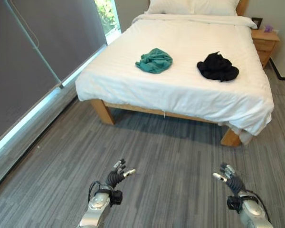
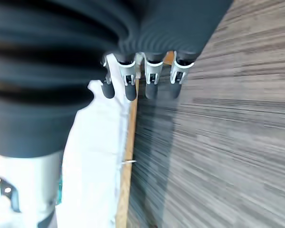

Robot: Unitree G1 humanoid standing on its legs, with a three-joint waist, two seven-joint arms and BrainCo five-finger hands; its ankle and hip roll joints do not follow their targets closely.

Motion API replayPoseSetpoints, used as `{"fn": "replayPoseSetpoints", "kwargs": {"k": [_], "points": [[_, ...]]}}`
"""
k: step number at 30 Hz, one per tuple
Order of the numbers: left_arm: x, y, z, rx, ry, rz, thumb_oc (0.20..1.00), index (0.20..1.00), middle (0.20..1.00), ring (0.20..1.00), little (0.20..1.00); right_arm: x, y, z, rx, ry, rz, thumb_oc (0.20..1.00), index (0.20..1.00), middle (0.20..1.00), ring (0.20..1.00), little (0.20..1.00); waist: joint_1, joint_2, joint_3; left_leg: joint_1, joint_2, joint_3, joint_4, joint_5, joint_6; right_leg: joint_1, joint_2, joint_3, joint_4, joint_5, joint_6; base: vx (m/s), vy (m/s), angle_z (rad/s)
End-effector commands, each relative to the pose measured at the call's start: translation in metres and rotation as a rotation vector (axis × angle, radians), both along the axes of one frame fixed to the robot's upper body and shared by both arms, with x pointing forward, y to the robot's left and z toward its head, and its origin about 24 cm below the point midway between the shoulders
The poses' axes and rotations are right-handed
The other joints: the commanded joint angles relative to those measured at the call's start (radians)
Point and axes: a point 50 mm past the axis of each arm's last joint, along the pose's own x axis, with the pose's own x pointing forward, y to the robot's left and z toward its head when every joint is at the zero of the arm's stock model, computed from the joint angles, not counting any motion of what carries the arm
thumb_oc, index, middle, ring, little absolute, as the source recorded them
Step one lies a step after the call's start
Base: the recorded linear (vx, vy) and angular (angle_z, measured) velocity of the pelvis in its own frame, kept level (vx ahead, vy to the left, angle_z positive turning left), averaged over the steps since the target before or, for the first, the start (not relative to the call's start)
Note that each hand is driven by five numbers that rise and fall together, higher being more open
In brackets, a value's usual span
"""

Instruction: Pick up bed clothes into laundry basket.

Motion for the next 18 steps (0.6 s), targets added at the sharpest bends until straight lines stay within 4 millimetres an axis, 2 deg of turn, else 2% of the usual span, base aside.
{"fn": "replayPoseSetpoints", "kwargs": {"k": [1, 5, 8, 9, 10, 11, 12, 14, 15, 18], "points": [[0.012, 0.006, 0.012, 0.005, -0.086, 0.03, 1.0, 1.0, 1.0, 1.0, 1.0, 0.006, 0.006, 0.006, -0.009, -0.056, 0.038, 1.0, 1.0, 1.0, 1.0, 1.0, 0.021, -0.033, -0.045, -0.036, 0.03, -0.017, -0.009, 0.104, -0.067, -0.018, -0.151, 0.013, -0.023, 0.167, 0.149, 0.02, 0.031, -0.01], [0.009, 0.008, 0.01, 0.009, -0.081, 0.05, 1.0, 1.0, 1.0, 1.0, 1.0, 0.007, 0.004, 0.004, 0.007, -0.055, 0.008, 1.0, 1.0, 1.0, 1.0, 1.0, 0.023, -0.035, -0.038, -0.043, 0.017, -0.012, -0.009, 0.096, -0.059, -0.025, -0.165, 0.018, -0.028, 0.179, 0.161, 0.02, 0.068, -0.01], [0.013, 0.015, 0.015, 0.003, -0.108, 0.095, 1.0, 1.0, 1.0, 1.0, 1.0, 0.018, 0.001, 0.013, -0.007, -0.097, -0.004, 1.0, 1.0, 1.0, 1.0, 1.0, 0.025, -0.033, -0.028, -0.047, 0.001, -0.009, -0.009, 0.088, -0.045, -0.047, -0.186, 0.032, 0.003, 0.189, 0.171, 0.01, 0.102, -0.03], [0.016, 0.018, 0.019, 0.014, -0.122, 0.107, 1.0, 1.0, 1.0, 1.0, 1.0, 0.023, -0.002, 0.018, -0.025, -0.119, -0.009, 1.0, 1.0, 1.0, 1.0, 1.0, 0.024, -0.028, -0.019, -0.048, -0.006, -0.012, -0.009, 0.084, -0.035, -0.067, -0.198, 0.043, 0.046, 0.184, 0.171, -0.03, 0.326, -0.18], [0.023, 0.027, 0.026, 0.07, -0.144, 0.119, 1.0, 1.0, 1.0, 1.0, 1.0, 0.031, -0.002, 0.026, -0.034, -0.163, -0.02, 1.0, 1.0, 1.0, 1.0, 1.0, 0.011, -0.017, 0.027, -0.025, -0.03, -0.015, -0.008, 0.065, 0.001, -0.185, -0.254, 0.09, 0.304, 0.244, 0.175, -0.04, 0.292, -0.21], [0.023, 0.027, 0.026, 0.071, -0.145, 0.12, 1.0, 1.0, 1.0, 1.0, 1.0, 0.031, -0.002, 0.026, -0.034, -0.164, -0.02, 1.0, 1.0, 1.0, 1.0, 1.0, 0.013, -0.018, 0.024, -0.031, -0.031, -0.013, -0.008, 0.069, 0.002, -0.192, -0.254, 0.093, 0.302, 0.248, 0.174, -0.01, 0.34, -0.23], [0.025, 0.031, 0.029, 0.1, -0.147, 0.12, 1.0, 1.0, 1.0, 1.0, 1.0, 0.034, 0.0, 0.027, -0.033, -0.172, -0.027, 1.0, 1.0, 1.0, 1.0, 1.0, 0.008, -0.01, 0.045, -0.011, -0.035, -0.002, -0.008, 0.057, 0.016, -0.228, -0.273, 0.084, 0.413, 0.285, 0.183, 0.05, 0.174, -0.03], [0.029, 0.034, 0.033, 0.129, -0.158, 0.115, 1.0, 1.0, 1.0, 1.0, 1.0, 0.035, 0.005, 0.027, -0.021, -0.175, -0.021, 1.0, 1.0, 1.0, 1.0, 1.0, -0.009, 0.007, 0.067, 0.018, -0.025, 0.003, -0.009, 0.041, 0.019, -0.312, -0.279, 0.102, 0.499, 0.303, 0.188, 0.16, 0.162, -0.03], [0.03, 0.034, 0.034, 0.13, -0.158, 0.114, 1.0, 1.0, 1.0, 1.0, 1.0, 0.034, 0.004, 0.025, -0.017, -0.164, -0.027, 1.0, 1.0, 1.0, 1.0, 1.0, -0.017, 0.006, 0.075, 0.036, -0.022, 0.009, -0.009, 0.029, 0.016, -0.349, -0.278, 0.094, 0.494, 0.294, 0.185, 0.27, 0.045, -0.2], [0.031, 0.033, 0.034, 0.12, -0.161, 0.104, 1.0, 1.0, 1.0, 1.0, 1.0, 0.024, 0.001, 0.021, -0.01, -0.141, -0.036, 1.0, 1.0, 1.0, 1.0, 1.0, -0.047, -0.008, 0.075, 0.083, -0.018, -0.003, -0.009, -0.011, -0.014, -0.381, -0.251, 0.058, 0.326, 0.286, 0.177, 0.37, -0.066, 0.02]]}}
